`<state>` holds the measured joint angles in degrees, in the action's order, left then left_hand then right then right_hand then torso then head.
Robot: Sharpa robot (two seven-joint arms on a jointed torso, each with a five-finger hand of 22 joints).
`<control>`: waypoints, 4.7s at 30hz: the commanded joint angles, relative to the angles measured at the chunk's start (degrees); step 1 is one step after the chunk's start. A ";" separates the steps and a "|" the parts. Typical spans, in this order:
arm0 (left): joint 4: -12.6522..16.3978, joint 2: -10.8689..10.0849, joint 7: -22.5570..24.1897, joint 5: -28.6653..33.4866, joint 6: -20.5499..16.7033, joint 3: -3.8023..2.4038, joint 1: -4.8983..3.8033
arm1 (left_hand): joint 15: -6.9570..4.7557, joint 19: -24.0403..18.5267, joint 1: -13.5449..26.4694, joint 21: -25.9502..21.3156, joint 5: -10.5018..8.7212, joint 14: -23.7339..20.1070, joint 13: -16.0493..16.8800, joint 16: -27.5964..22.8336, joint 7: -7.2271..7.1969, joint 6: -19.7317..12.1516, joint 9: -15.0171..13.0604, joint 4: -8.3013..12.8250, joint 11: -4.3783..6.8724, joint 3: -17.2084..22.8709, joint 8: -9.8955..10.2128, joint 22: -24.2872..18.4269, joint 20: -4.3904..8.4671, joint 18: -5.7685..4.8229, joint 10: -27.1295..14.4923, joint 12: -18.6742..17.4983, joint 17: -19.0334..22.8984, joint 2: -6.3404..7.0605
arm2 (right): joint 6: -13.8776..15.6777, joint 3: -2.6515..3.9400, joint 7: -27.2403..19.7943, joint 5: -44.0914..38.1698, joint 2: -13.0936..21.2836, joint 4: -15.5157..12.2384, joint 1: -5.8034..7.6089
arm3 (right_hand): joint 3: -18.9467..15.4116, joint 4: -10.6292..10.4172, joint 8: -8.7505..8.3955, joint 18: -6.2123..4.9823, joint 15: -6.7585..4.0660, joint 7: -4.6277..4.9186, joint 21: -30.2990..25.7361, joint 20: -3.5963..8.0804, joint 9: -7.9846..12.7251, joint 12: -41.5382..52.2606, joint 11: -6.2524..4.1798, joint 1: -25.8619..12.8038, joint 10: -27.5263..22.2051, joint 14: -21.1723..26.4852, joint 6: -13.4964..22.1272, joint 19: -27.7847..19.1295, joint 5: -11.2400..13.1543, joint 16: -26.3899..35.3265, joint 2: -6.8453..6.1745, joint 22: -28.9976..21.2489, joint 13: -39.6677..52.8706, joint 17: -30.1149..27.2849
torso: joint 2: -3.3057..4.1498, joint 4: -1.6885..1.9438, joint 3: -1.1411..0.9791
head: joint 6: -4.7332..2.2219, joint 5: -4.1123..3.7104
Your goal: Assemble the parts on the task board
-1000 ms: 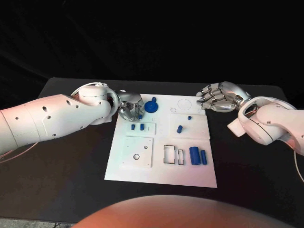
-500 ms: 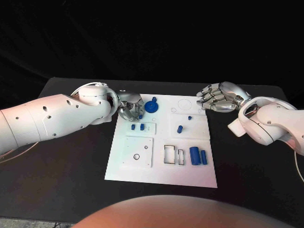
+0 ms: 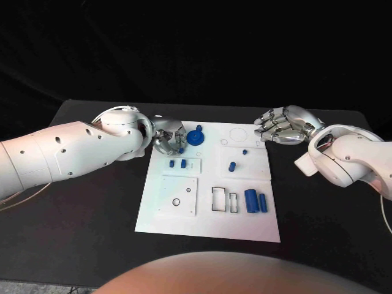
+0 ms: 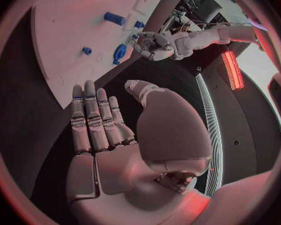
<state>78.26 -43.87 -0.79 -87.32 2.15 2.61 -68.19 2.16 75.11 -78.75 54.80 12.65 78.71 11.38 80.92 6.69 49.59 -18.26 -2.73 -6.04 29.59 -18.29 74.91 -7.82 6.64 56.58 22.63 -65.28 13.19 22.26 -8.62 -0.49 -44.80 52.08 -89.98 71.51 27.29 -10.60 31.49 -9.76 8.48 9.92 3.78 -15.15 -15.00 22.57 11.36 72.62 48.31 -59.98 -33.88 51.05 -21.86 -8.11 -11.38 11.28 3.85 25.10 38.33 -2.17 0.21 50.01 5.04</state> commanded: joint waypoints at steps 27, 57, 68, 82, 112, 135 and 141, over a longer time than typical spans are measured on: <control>0.27 0.06 2.02 2.22 0.17 -0.02 0.01 | 0.59 -2.81 0.17 -3.85 0.15 -3.83 2.57 -0.32 -0.26 3.64 -0.23 0.62 -0.78 -0.30 -0.62 5.58 -0.74 0.46 -4.91 4.17 4.87 -1.07 | -1.15 0.00 -0.02 -0.25 -0.12 0.15 -0.12 | 0.00 0.37 0.40 -0.73 0.09 4.88 -0.07 -0.11 0.15 0.41 0.07 -0.22 -0.36 0.31 0.29 -0.09 0.06 0.41 0.34 -0.25 -0.09 -0.19 | -0.01 -0.02 -0.02 | -0.01 -0.01; -0.03 0.04 1.88 3.03 2.10 -0.02 0.00 | 1.03 -4.49 0.48 -6.25 -0.28 -6.01 2.94 -0.89 -0.37 4.10 -0.01 0.92 -1.31 -0.07 0.30 4.94 -1.11 0.87 -7.36 5.32 8.18 -1.12 | -1.29 -0.12 0.24 -0.15 -0.50 0.54 -0.34 | 0.02 0.42 0.50 -0.74 0.09 4.87 -0.07 -0.12 0.19 0.46 0.06 -0.23 -0.34 0.26 0.27 -0.11 0.09 0.42 0.37 -0.39 -0.10 -0.24 | 0.01 -0.03 -0.04 | -0.01 0.07; -0.16 0.00 1.92 3.13 1.40 -0.02 0.00 | 1.39 -4.73 0.91 -6.48 0.11 -6.78 2.83 -0.85 -0.34 1.10 0.76 1.06 -1.73 -0.31 2.42 4.86 -1.46 0.93 -9.28 5.60 9.63 -0.46 | -1.53 -0.13 0.35 -0.05 -0.57 0.82 -0.37 | 0.00 0.44 0.53 -0.74 0.09 4.88 -0.06 -0.13 0.22 0.48 0.07 -0.27 -0.36 0.25 0.29 -0.12 0.20 0.44 0.36 -0.47 -0.11 -0.28 | 0.00 -0.03 -0.04 | -0.01 0.03; 0.04 -0.14 3.92 4.16 -2.67 -0.03 0.01 | 2.11 -5.21 1.22 -7.07 0.37 -9.32 1.94 -1.92 -0.47 -1.67 1.53 1.19 -2.55 -1.20 3.84 4.71 -2.13 1.01 -13.36 5.05 14.57 -0.12 | -1.66 -0.13 0.10 0.01 -0.56 1.04 -0.40 | 0.05 0.53 0.59 -0.75 0.09 4.86 -0.05 -0.13 0.26 0.50 0.06 -0.20 -0.38 0.24 0.28 -0.11 0.29 0.46 0.39 -0.56 -0.12 -0.32 | 0.01 -0.03 0.01 | -0.01 0.00; 6.82 -12.14 18.96 73.58 -9.48 -1.89 -0.35 | -0.85 -13.61 2.94 -25.26 4.20 -20.95 3.47 -8.22 1.30 2.89 -4.38 1.21 1.41 -1.21 -4.96 -0.23 0.40 3.94 -4.01 16.78 32.83 -5.62 | -13.02 -0.12 5.75 -36.32 -2.55 2.41 1.23 | 3.01 9.60 -10.82 -0.02 -8.44 -0.81 24.46 10.32 2.91 -10.97 -6.21 0.13 16.08 -25.91 -18.07 23.58 7.35 -46.08 -1.73 12.00 0.62 33.57 | -0.34 -0.07 0.13 | -0.52 -3.36; 10.03 -12.51 21.90 80.91 -12.80 -1.84 -0.33 | -1.25 -10.25 6.15 -29.24 1.74 -15.81 2.06 -8.34 1.67 -1.54 -5.49 -4.58 1.48 -3.96 -4.93 -3.99 0.82 3.74 -2.14 15.41 30.24 -4.21 | -11.94 -0.77 13.07 -47.28 -7.65 3.25 0.09 | 0.35 7.92 -13.71 0.06 -7.49 -0.30 35.46 9.42 1.71 -15.07 -5.38 0.49 14.34 -27.16 -18.86 22.35 7.31 -66.15 -2.57 23.19 1.55 47.22 | -0.31 0.31 0.26 | -0.80 -3.58; 10.21 -12.43 22.07 81.03 -13.00 -1.83 -0.34 | -1.24 -10.42 6.00 -29.40 1.78 -15.84 2.00 -8.43 1.67 -1.53 -5.50 -4.56 1.47 -3.94 -4.95 -4.12 0.80 3.74 -2.20 15.31 30.33 -4.17 | -12.25 -0.89 13.41 -47.57 -8.50 3.93 -0.51 | 1.12 8.19 -13.72 0.12 -7.55 -0.46 37.03 9.39 1.46 -14.87 -5.47 1.29 14.61 -27.18 -19.50 22.29 7.75 -67.11 -2.08 24.90 1.71 47.76 | -0.32 0.23 0.24 | -0.61 -3.40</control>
<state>88.25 -56.44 19.85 -7.52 -10.28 0.82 -68.47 0.84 64.72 -72.21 25.68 14.18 62.66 13.43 72.76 8.39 48.42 -23.69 -7.12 -4.11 25.38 -23.25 70.84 -6.97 9.77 54.50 38.15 -35.02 9.07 11.03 -9.48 11.65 -90.45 43.74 -86.11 71.11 28.24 -2.37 18.10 -9.75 0.62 9.47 40.68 -5.75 -13.49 7.62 5.94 73.29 62.94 -84.03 -52.99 73.77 -14.19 -75.00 -13.41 36.02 5.50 72.78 38.01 -1.88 0.44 49.32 1.58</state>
